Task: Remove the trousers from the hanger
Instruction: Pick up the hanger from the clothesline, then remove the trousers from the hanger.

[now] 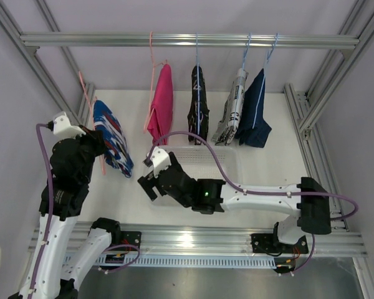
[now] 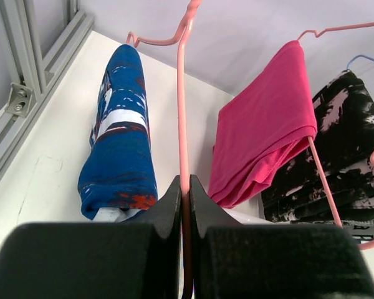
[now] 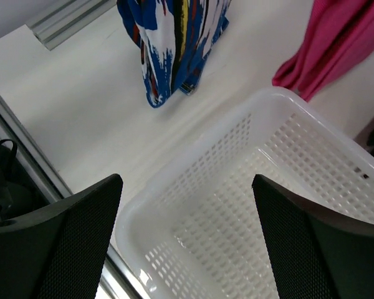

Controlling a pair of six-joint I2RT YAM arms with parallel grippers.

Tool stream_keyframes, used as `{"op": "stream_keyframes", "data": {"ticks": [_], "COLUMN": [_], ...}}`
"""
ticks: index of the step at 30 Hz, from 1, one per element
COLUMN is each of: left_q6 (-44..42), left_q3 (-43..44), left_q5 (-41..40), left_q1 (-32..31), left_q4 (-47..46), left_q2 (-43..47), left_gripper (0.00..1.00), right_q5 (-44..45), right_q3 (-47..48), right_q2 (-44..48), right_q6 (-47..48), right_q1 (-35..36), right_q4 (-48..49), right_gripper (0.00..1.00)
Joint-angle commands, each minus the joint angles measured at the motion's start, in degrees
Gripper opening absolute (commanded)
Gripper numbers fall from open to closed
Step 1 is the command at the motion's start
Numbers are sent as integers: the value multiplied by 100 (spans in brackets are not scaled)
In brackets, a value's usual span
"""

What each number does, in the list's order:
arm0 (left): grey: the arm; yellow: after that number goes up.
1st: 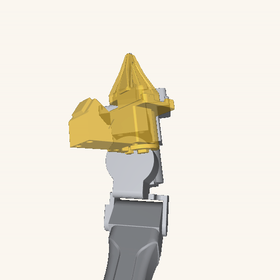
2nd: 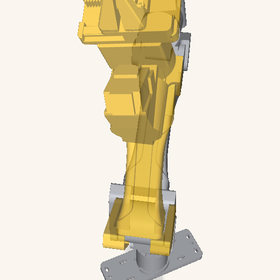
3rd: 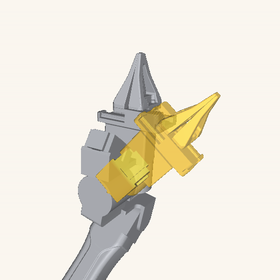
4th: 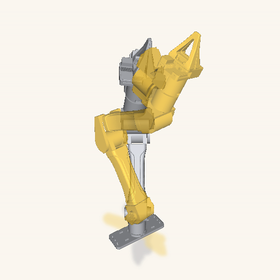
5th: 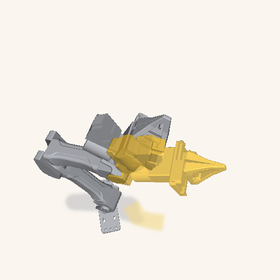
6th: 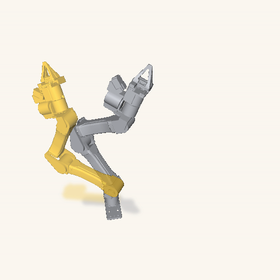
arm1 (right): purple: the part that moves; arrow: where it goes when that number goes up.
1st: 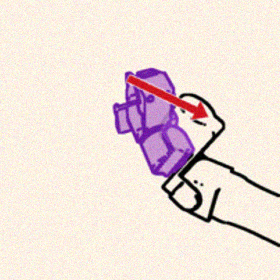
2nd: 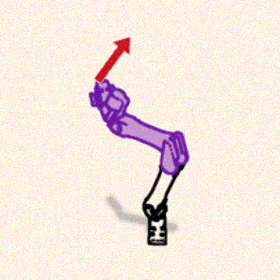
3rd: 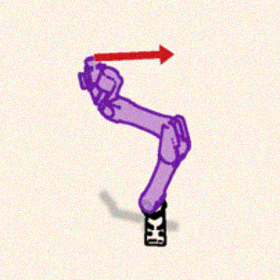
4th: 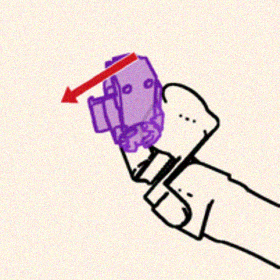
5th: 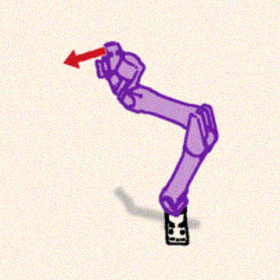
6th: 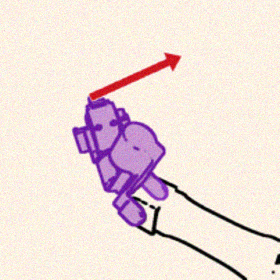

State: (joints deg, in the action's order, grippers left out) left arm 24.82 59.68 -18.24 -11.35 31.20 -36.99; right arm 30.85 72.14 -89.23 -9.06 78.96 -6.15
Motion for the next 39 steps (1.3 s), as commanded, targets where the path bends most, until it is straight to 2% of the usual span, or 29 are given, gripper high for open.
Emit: {"op": "stream_keyframes", "data": {"ticks": [1,8,14,26,33,39], "left_q6": [-126,-153,-179,-232,-232,-249], "left_q3": [79,0,9,97,114,114], "left_q5": [-250,-329,-382,-338,-312,-285], "left_q1": [-33,-77,-112,-157,-157,-157], "left_q4": [-940,-897,-835,-668,-650,-650], "left_q2": [96,52,-80,-361,-423,-467], "left_gripper": [1,0,0,0,0,0], "right_q5": [-79,-518,-1511,-3311,-3805,-3859], "right_q3": [318,406,563,1610,2014,2559], "right_q2": [-340,-1052,-1474,-2362,-2862,-3319], "right_q6": [334,370,80,-403,-623,-606], "right_q1": [-38,-328,-714,-1304,-1524,-1647], "right_q4": [1097,2309,3093,2997,3041,2866], "right_gripper": [89,88,87,86,84,84]}}
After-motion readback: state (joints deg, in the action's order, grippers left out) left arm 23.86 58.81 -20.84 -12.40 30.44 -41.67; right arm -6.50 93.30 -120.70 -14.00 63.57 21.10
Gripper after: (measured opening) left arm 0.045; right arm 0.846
